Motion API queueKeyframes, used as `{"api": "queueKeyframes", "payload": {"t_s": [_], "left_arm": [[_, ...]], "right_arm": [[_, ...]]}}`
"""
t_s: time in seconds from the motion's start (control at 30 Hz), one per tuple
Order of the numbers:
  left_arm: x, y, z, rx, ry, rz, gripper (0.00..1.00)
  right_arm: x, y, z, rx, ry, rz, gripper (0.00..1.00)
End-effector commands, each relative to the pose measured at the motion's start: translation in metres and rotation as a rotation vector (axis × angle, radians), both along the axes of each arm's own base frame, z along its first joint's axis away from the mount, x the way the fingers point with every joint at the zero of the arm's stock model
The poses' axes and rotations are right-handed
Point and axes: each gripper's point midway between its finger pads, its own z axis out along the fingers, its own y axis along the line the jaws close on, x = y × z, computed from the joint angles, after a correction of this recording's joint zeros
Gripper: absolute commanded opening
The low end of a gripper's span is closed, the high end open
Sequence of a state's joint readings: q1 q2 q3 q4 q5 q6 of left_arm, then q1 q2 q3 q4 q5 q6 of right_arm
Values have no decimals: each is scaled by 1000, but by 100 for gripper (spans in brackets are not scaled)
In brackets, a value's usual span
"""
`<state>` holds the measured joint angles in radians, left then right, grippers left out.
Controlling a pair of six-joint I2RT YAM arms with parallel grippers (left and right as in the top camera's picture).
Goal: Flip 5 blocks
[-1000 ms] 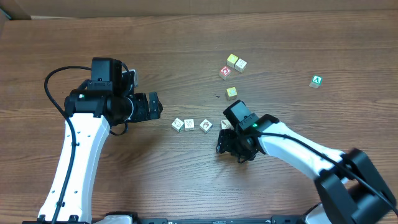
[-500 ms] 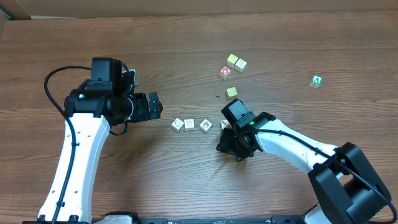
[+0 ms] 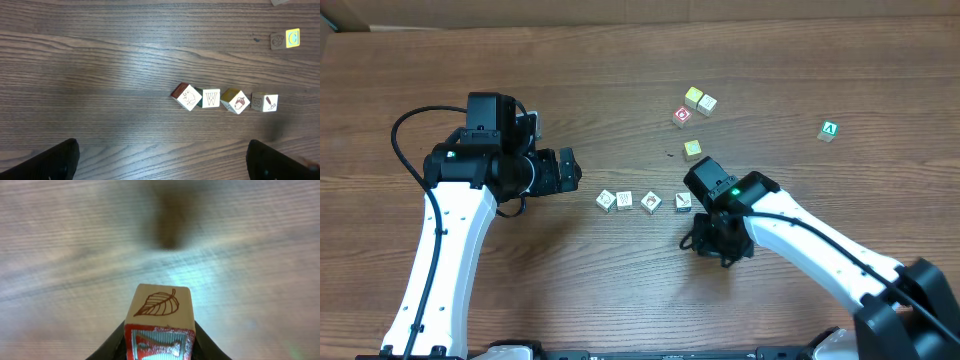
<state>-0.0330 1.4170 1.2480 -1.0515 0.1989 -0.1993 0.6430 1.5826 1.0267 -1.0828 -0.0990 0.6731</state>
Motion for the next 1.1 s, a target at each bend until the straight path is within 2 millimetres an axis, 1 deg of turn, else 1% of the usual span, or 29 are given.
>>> {"api": "queueKeyframes", "payload": {"t_s": [0.0,0.1,0.2,0.3,0.4,0.5,0.6,0.67,0.8,0.83,0.9,1.07], "left_arm": [[5,-2,5,-3,-16,-21,100],[4,-3,5,-3,-12,-21,100],[2,-2,4,-3,-4,-21,100],[1,-2,3,-2,2,-21,100],[0,-2,3,-2,8,-21,100],[-2,-2,2,-2,14,-21,100],[-2,-2,2,-2,14,-21,100],[-2,-2,2,-2,14,-21,100],[-2,-2,2,-2,16,-21,100],[-3,-2,2,-2,21,-21,100],[-4,-2,2,-2,22,-21,100],[-4,-2,2,-2,21,-21,100]], "right_arm": [[-12,2,10,-24,-17,33,20],[-32,6,4,-36,2,31,20],[-53,13,-8,-36,4,65,20],[-68,13,-21,-50,11,74,20],[-75,7,-33,-59,24,52,20],[-75,3,-40,-61,25,35,20],[-73,1,-42,-57,22,22,22],[-71,1,-42,-57,12,22,24],[-68,3,-42,-51,2,33,33],[-68,3,-42,-50,1,33,36],[-68,3,-42,-50,1,33,39],[-68,4,-42,-49,1,33,42]]}}
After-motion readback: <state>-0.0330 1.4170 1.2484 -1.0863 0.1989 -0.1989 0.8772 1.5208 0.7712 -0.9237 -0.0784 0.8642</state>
